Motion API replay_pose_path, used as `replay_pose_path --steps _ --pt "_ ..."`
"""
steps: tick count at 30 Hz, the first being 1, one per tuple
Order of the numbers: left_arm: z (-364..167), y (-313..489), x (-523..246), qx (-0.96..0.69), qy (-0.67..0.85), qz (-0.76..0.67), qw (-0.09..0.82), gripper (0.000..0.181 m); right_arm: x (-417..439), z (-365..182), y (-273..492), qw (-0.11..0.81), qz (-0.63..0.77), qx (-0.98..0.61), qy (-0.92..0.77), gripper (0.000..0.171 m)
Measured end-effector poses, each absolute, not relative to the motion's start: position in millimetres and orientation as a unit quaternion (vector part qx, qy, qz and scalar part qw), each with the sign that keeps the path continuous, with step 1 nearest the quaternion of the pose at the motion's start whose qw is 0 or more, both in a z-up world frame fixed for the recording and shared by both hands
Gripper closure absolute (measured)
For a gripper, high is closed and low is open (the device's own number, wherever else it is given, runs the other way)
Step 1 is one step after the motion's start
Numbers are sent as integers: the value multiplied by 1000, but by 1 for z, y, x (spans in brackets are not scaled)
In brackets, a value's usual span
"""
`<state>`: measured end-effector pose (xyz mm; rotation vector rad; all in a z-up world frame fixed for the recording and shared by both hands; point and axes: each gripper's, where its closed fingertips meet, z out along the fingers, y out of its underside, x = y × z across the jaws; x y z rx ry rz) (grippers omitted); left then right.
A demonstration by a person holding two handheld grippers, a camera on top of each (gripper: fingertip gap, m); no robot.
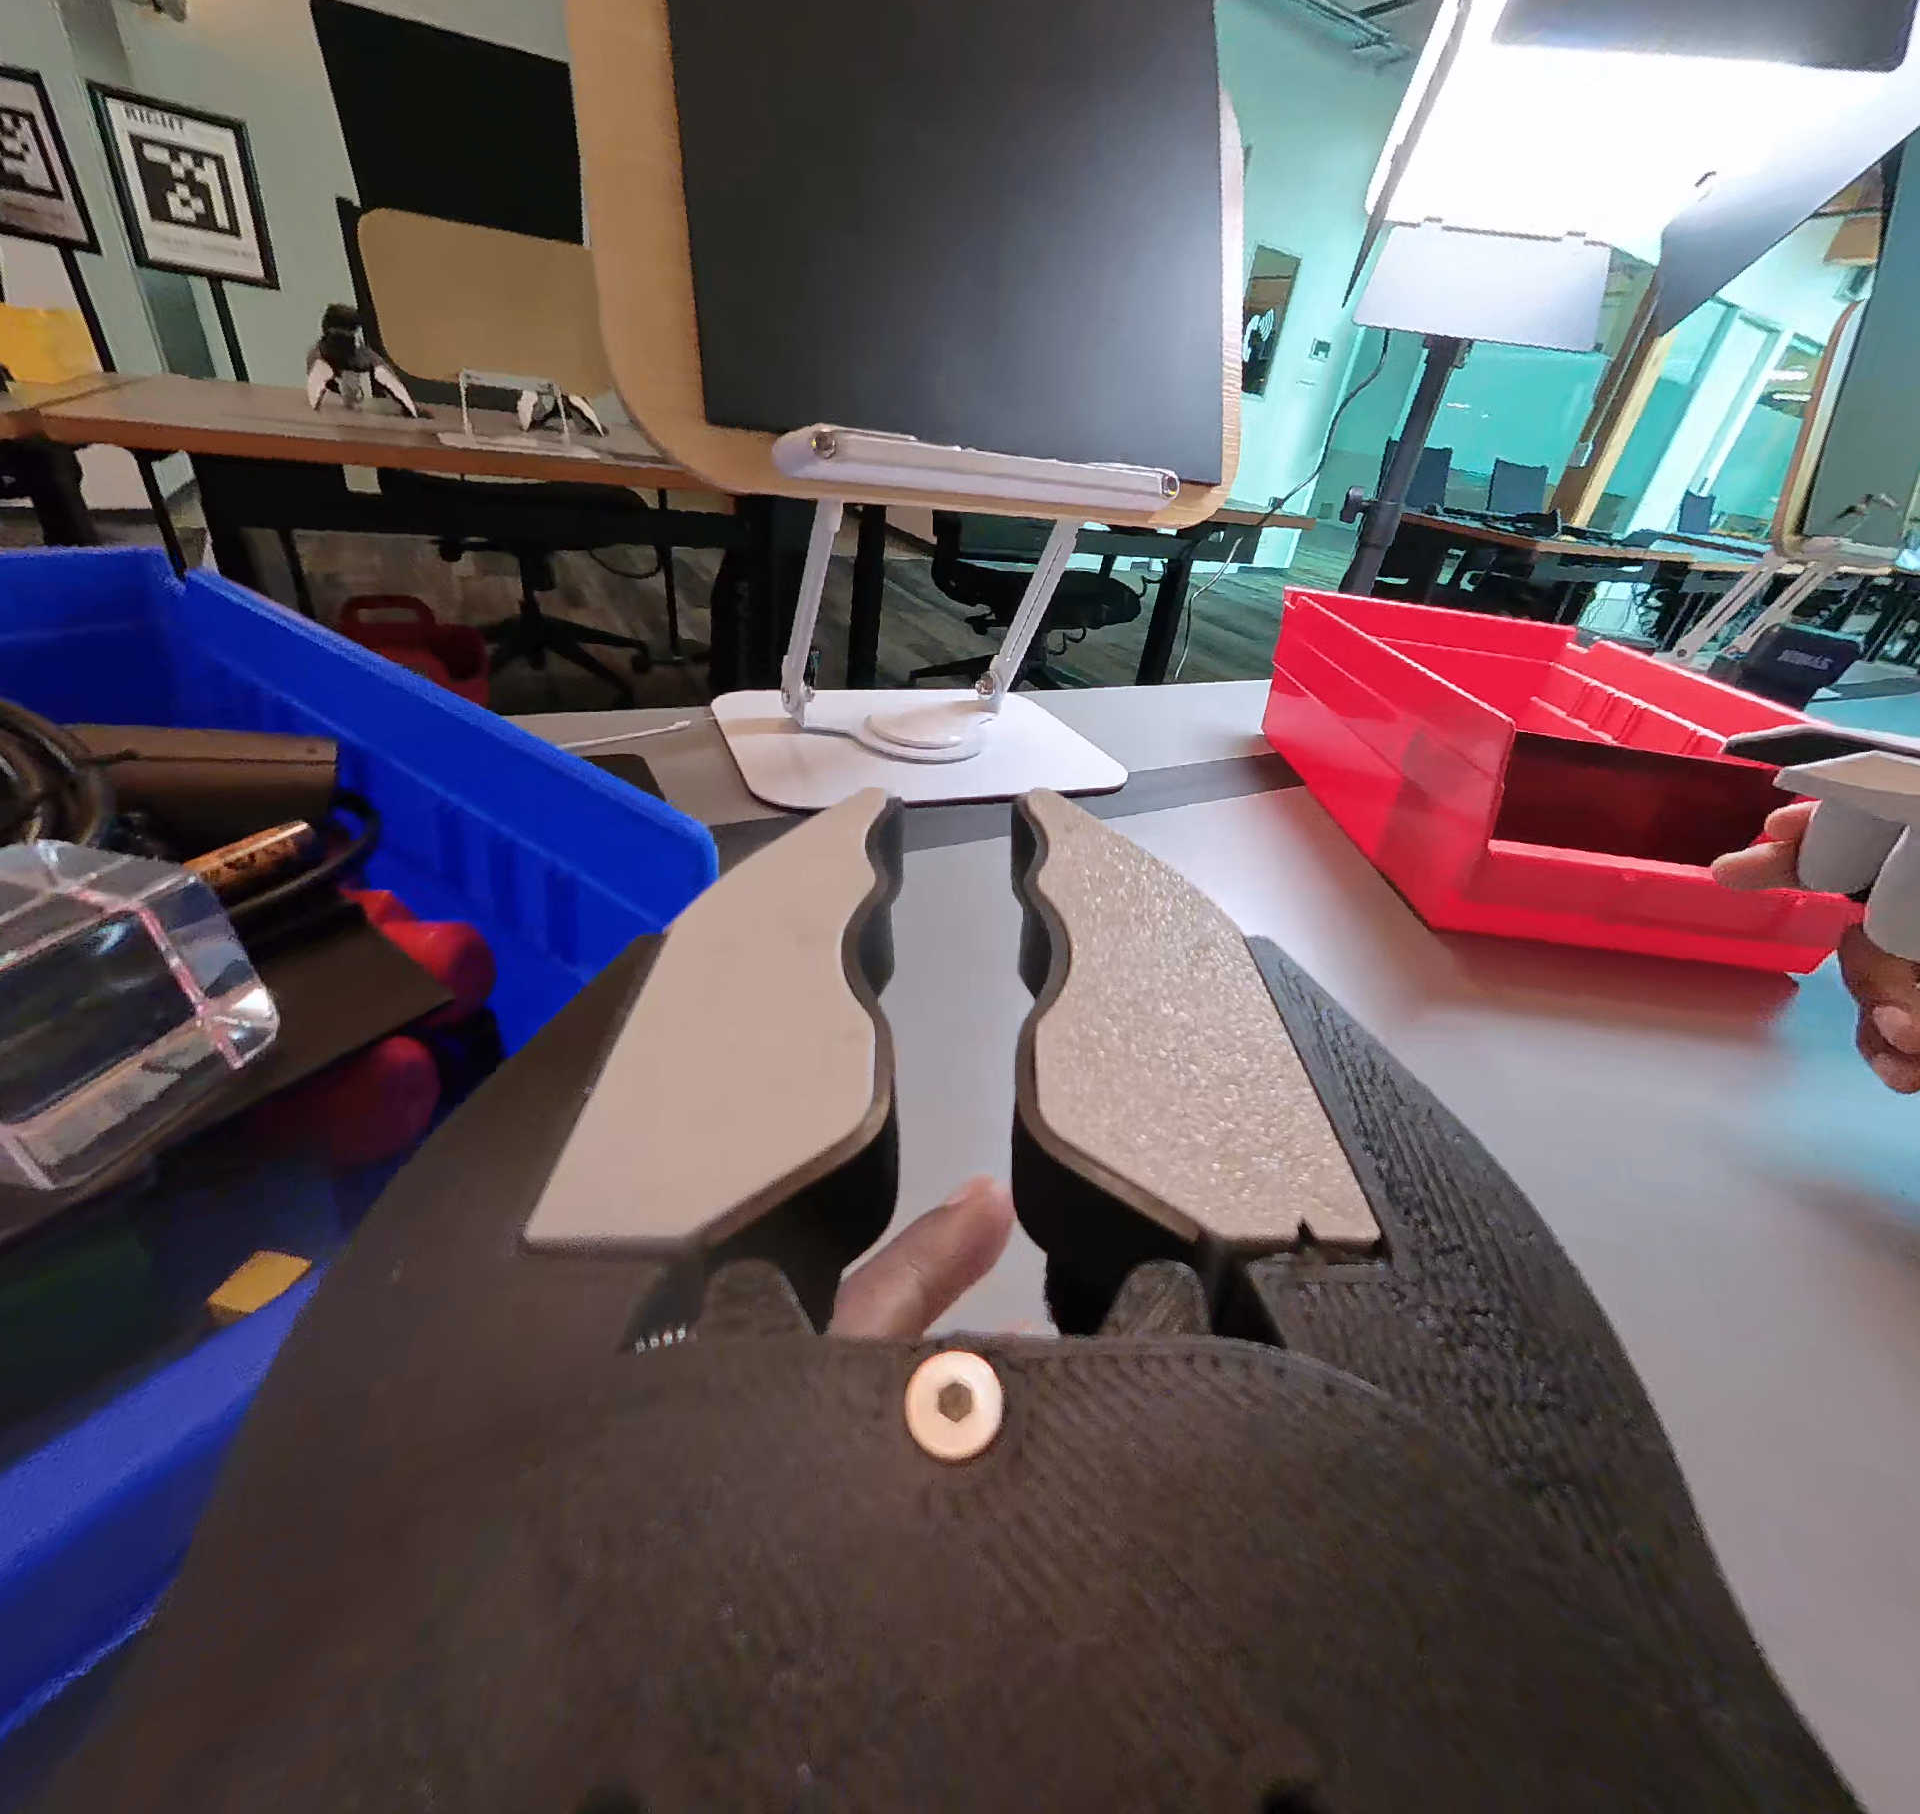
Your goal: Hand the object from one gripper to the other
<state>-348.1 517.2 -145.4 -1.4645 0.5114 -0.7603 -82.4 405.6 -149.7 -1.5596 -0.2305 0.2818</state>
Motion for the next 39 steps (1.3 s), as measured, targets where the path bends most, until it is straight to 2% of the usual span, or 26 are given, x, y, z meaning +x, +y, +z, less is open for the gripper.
replay_pose_path --steps 6,7,9,10,15,21,33,39 --pt "-154 510 -332 -654 277 -271 649 181 -115 -142 398 695 115 -691 -160 144" --pt "-157 511 -329 -663 286 -248 646 181 -124 -140 396 694 116 -690 -171 149" --pt "-164 517 -323 -683 304 -190 637 181 -147 -133 392 696 119 -681 -194 170" --pt "-167 520 -320 -692 310 -158 632 181 -161 -127 390 698 123 -675 -203 171" --pt "-177 537 -301 -704 340 -25 623 181 -256 -98 370 701 158 -638 -276 171" --pt "-182 555 -283 -720 331 20 609 181 -334 -105 369 672 165 -646 -323 171" --pt "-194 552 -278 -719 334 56 607 181 -339 -130 390 632 174 -685 -317 171" --pt "-194 559 -286 -710 347 112 603 181 -334 -136 390 599 114 -719 -334 171"
